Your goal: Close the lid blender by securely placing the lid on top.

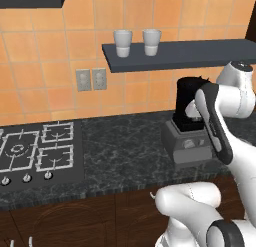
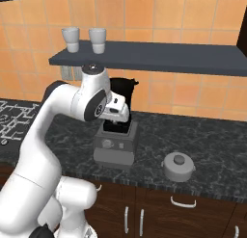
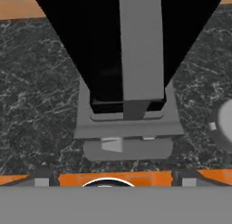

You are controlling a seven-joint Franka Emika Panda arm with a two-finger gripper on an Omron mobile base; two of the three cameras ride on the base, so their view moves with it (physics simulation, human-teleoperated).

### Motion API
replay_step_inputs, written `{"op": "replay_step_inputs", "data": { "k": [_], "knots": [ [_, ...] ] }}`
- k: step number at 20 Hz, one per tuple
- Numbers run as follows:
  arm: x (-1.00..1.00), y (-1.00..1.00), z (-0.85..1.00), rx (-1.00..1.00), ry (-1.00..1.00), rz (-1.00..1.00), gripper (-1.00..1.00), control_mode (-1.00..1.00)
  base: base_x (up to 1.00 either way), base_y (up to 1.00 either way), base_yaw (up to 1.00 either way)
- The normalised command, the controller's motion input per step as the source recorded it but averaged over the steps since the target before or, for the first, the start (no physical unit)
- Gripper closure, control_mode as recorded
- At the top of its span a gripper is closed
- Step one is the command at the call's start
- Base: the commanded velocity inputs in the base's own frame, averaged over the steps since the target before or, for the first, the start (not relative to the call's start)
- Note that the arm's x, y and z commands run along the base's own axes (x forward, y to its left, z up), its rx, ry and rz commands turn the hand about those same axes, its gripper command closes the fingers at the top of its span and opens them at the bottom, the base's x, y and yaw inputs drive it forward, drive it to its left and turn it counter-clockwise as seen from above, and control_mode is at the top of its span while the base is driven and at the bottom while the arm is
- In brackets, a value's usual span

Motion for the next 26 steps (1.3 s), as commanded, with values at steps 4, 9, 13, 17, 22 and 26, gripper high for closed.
{"op": "replay_step_inputs", "data": {
  "k": [4,9,13,17,22,26],
  "knots": [
    [0.00,-1.00,-0.29,0.00,0.08,-0.09,-1.00,-1.00,0.00,0.00,0.00],
    [0.09,-1.00,-0.46,0.00,0.18,-0.12,-1.00,-1.00,0.00,0.00,0.00],
    [0.30,-1.00,-0.44,0.00,0.22,-0.18,-1.00,-1.00,0.00,0.00,0.00],
    [0.32,-1.00,-0.35,0.01,0.24,-0.20,-1.00,-1.00,0.00,0.00,0.00],
    [0.23,-0.86,-0.39,0.05,0.07,-0.06,-1.00,-1.00,0.00,0.00,0.00],
    [0.13,-0.61,-0.48,0.04,0.00,0.00,-1.00,-1.00,0.00,0.00,0.00]
  ]
}}
